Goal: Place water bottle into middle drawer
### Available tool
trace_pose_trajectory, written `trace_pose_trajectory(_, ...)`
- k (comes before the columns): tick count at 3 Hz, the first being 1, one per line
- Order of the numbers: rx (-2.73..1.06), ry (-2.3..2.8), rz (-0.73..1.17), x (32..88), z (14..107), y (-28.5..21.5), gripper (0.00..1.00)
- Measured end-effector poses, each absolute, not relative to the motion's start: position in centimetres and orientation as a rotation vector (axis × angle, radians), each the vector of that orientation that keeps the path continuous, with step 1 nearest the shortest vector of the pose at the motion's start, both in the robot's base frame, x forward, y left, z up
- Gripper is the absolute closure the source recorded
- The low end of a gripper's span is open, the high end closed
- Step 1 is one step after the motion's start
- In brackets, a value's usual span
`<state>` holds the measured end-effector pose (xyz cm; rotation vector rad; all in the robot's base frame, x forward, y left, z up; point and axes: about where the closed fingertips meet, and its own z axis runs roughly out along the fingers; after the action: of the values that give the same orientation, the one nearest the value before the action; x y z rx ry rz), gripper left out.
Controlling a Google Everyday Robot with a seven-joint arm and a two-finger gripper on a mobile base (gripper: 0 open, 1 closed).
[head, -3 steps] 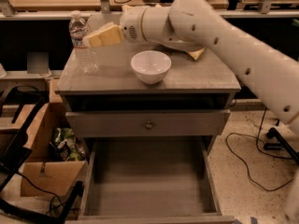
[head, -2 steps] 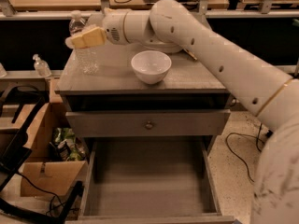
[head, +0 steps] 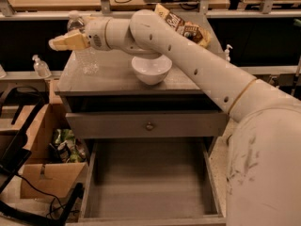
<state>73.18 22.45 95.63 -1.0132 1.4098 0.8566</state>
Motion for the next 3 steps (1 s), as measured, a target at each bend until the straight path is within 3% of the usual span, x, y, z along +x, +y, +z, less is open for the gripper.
trace_pose_trajectory(3, -1.021, 1.405, 0.869, 72.92, 95.44, 23.46, 0.87)
